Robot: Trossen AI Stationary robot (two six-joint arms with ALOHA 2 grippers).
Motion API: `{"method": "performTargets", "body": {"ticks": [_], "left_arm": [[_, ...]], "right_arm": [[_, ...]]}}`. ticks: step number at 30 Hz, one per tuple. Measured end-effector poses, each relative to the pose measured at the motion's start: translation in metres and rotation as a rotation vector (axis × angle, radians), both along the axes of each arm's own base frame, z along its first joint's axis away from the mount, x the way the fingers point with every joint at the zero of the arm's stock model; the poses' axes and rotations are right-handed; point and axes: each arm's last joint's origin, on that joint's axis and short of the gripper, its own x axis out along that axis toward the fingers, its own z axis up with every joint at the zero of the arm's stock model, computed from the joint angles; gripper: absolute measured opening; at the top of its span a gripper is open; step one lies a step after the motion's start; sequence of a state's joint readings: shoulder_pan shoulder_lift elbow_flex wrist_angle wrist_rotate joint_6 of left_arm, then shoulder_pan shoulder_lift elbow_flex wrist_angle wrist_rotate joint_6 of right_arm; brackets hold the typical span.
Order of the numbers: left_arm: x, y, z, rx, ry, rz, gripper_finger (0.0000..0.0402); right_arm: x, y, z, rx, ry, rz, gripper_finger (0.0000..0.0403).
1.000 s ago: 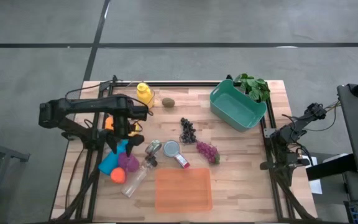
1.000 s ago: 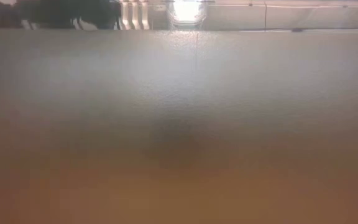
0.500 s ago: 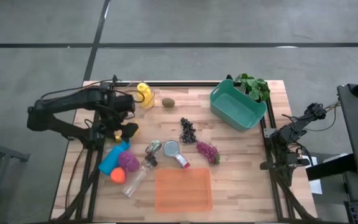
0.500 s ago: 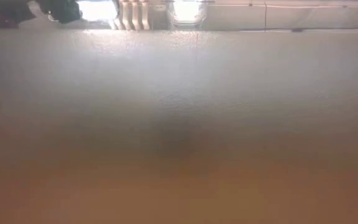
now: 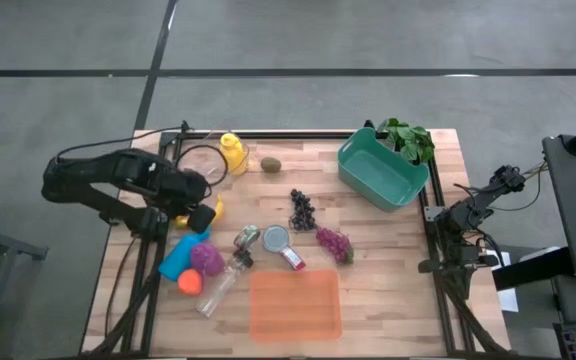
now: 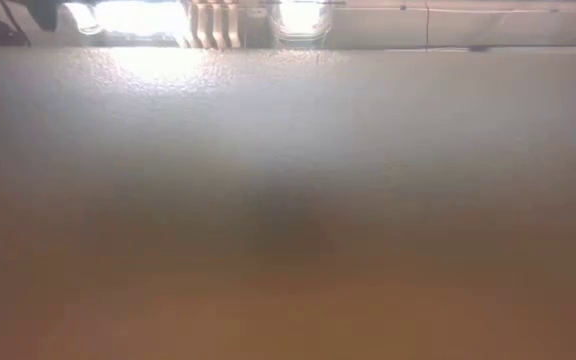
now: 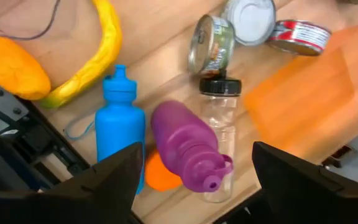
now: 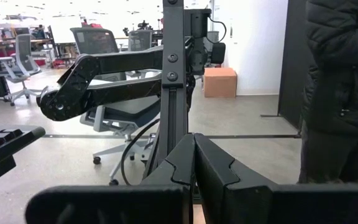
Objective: Pick & Place Food Item
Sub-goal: Put the purple water bottle into the transparent bin
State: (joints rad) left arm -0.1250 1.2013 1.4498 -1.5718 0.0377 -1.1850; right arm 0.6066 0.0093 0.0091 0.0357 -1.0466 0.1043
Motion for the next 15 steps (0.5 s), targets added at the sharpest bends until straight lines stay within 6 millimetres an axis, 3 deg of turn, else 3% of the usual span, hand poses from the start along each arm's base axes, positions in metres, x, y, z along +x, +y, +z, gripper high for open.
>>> {"method": "performTargets", "body": {"ticks": [15], "left_arm": [[-0.004,-0.016,-0.017,-0.052,0.086,0.139,0.0308]], "right_arm": [[0.000,0.000,0.000,0.000,0.000,0.000,0.0008]]}}
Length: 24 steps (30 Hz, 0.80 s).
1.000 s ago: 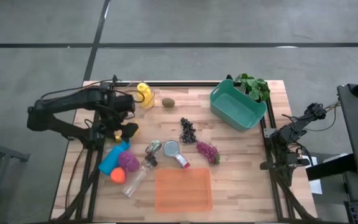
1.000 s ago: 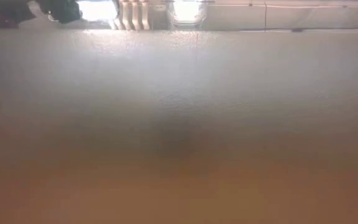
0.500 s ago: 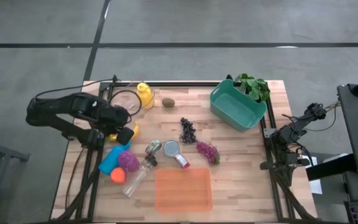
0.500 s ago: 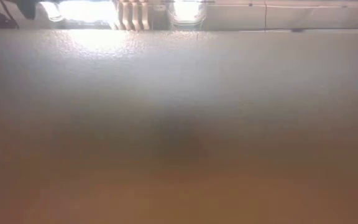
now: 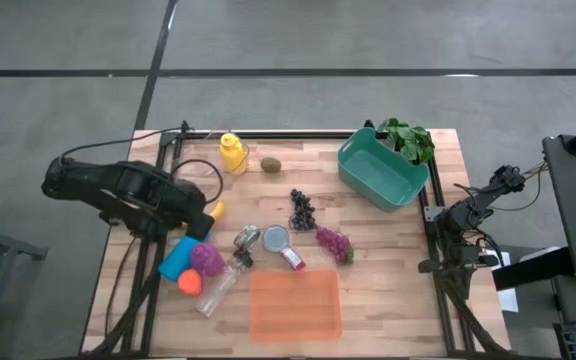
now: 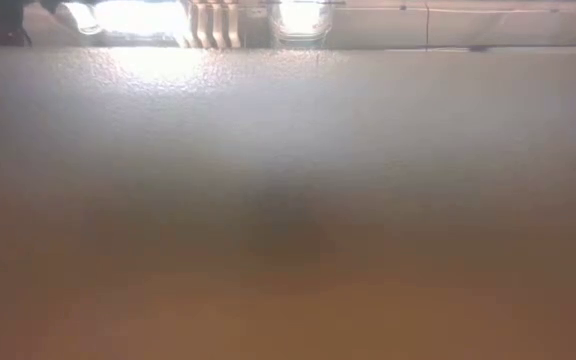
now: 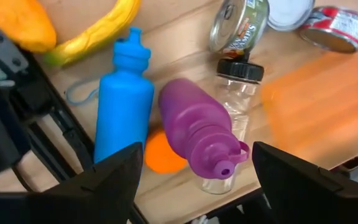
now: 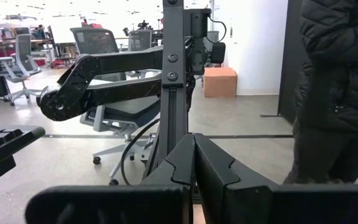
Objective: Pick & Place Food Item
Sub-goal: Put the purple water bottle into the transparent bin
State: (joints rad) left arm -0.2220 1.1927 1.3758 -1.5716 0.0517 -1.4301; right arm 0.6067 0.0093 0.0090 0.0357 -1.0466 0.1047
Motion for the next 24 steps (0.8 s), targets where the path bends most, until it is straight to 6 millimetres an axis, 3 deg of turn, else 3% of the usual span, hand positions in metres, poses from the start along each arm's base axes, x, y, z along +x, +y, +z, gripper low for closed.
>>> {"method": "performTargets", "body": {"ticks": [13,24], "left_arm": [[-0.0001,0.0006,0.0078,-0.009,-0.025,0.164,0.0313],[-0.0011,-0.0045,0.0081,-0.104,0.013,0.282,0.0382]], "right_arm": [[0.0000,0.0000,0.0000,0.000,0.000,0.000,0.0008],[0.0000,0.0000,0.0000,0.000,0.000,0.000,0.0008]]}}
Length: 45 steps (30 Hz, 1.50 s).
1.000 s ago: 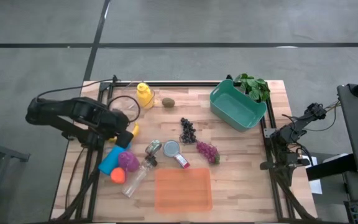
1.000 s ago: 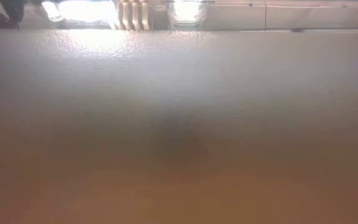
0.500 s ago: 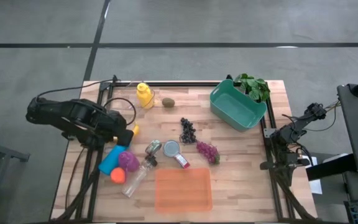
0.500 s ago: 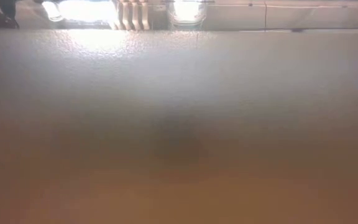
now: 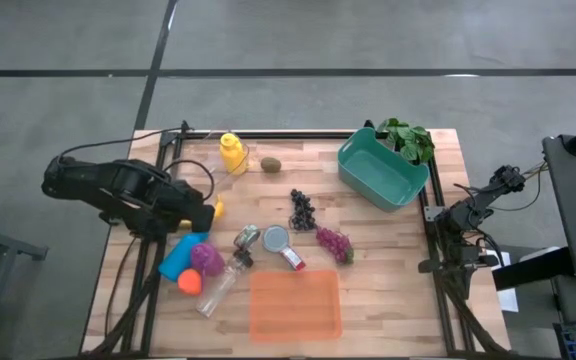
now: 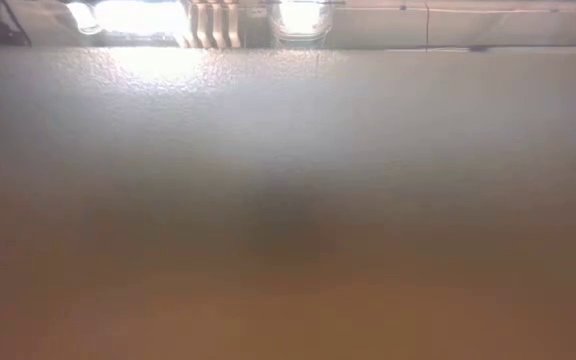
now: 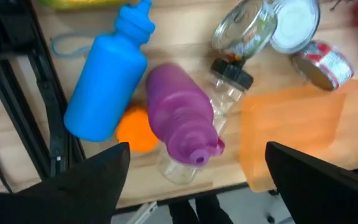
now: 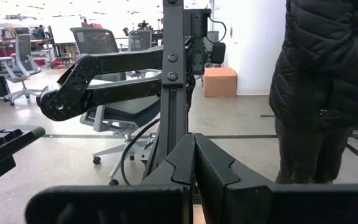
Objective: Pick & Place Food Item
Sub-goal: Put the purple water bottle into the transparent bin
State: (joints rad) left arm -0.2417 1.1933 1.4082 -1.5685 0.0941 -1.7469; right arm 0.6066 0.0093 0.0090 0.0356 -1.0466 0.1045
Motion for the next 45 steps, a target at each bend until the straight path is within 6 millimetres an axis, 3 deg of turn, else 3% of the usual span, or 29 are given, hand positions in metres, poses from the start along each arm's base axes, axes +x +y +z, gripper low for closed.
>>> {"method": "performTargets", "body": {"ticks": [17,45], "left_arm": [[0.022,-0.037,-0.023,0.077,0.102,-0.203,0.0384],[0.056,-0.053,-0.061,0.119,0.248,-0.284,0.0376]], "right_arm": [[0.000,0.000,0.000,0.000,0.000,0.000,0.0008],[0.000,0.000,0.000,0.000,0.000,0.000,0.0008]]}}
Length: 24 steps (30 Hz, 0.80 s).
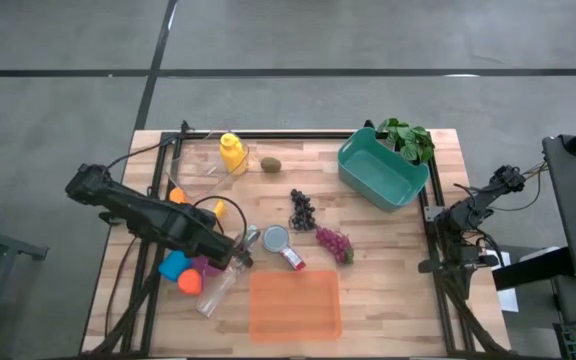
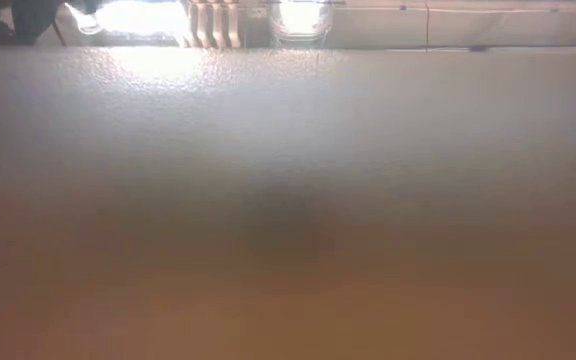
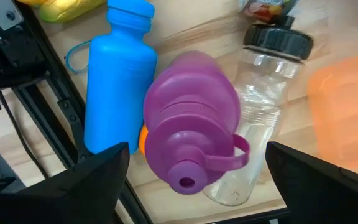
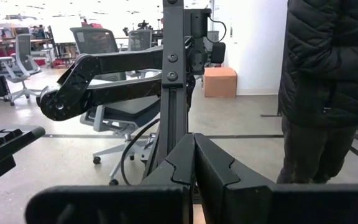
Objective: Pick & Place Food Item
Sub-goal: Put the purple water bottle into the transparent bin
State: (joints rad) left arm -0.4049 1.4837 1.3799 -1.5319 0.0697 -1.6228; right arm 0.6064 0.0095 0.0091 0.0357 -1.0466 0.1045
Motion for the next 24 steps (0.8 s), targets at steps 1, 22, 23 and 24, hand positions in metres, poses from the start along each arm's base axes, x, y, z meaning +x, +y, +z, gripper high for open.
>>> {"method": "performTargets", "body": {"ticks": [1,22,23,24], "left_arm": [[0.000,0.000,-0.002,0.000,0.005,0.001,0.0376],[0.000,-0.001,-0.015,-0.026,0.018,0.010,0.0376],[0.000,-0.001,-0.016,-0.020,0.020,0.010,0.0376],[-0.001,-0.001,-0.017,-0.019,0.022,0.010,0.0376]], "right_arm": [[0.000,0.000,0.000,0.000,0.000,0.000,0.0008],[0.000,0.000,0.000,0.000,0.000,0.000,0.0008],[0.000,0.000,0.000,0.000,0.000,0.000,0.0008],[0.000,0.000,0.000,0.000,0.000,0.000,0.0008]]}}
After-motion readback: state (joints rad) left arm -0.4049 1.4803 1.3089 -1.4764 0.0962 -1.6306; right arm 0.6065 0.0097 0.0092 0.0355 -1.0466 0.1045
